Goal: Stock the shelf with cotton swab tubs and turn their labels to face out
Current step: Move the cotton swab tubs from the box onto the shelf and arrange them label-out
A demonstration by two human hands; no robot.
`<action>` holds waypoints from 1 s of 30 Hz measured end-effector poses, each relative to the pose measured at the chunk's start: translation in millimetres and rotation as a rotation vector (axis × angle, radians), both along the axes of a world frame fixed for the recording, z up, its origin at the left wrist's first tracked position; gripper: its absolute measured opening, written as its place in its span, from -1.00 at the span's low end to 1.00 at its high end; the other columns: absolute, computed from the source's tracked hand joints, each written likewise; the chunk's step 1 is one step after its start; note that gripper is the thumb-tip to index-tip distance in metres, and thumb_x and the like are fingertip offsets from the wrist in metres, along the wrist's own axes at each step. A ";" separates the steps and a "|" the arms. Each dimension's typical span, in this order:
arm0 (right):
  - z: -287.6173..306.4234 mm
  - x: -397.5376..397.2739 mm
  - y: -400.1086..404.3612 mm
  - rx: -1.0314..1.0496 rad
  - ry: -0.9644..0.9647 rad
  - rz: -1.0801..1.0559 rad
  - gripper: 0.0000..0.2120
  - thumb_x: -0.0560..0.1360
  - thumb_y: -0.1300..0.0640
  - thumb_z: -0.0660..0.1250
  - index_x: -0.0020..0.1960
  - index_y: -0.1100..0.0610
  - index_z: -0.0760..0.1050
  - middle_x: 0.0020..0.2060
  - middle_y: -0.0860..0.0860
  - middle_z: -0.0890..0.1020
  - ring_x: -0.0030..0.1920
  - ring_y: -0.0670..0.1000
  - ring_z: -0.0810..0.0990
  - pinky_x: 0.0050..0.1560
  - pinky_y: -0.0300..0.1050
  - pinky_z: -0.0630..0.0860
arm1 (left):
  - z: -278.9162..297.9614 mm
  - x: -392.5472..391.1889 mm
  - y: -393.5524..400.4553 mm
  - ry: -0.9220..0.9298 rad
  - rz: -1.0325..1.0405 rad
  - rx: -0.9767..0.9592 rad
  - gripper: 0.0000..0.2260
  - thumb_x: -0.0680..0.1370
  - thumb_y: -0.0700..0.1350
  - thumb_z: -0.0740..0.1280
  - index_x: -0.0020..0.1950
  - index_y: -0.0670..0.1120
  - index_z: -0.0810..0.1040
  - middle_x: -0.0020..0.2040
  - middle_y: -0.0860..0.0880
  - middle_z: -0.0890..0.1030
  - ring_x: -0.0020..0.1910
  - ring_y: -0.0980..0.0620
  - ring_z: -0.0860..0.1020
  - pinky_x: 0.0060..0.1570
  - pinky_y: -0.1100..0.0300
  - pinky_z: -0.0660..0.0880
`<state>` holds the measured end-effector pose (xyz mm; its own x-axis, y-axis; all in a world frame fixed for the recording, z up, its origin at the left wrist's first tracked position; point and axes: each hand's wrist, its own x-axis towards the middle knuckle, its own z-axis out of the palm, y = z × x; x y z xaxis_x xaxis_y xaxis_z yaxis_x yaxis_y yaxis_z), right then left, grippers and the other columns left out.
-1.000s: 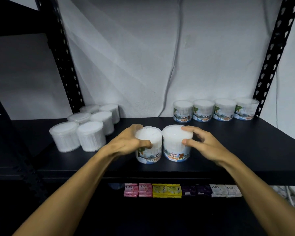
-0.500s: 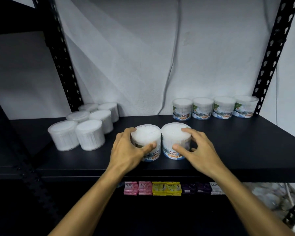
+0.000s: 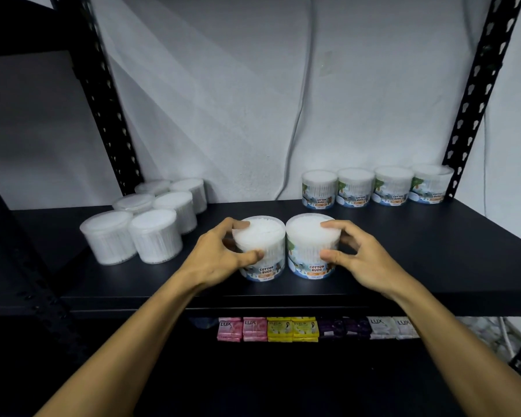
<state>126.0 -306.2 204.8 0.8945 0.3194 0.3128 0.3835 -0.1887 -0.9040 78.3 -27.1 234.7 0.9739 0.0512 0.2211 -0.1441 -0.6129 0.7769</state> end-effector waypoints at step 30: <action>7.2 8.8 -6.5 0.041 0.034 0.135 -0.55 0.44 0.40 0.36 0.20 -0.03 0.46 0.29 -0.10 0.49 0.28 -0.17 0.47 0.28 -0.17 0.42 | 3.9 15.1 14.1 0.029 -0.215 -0.014 -0.53 0.43 -0.15 0.51 0.29 0.09 0.49 0.28 0.19 0.51 0.18 0.27 0.51 0.01 0.49 0.43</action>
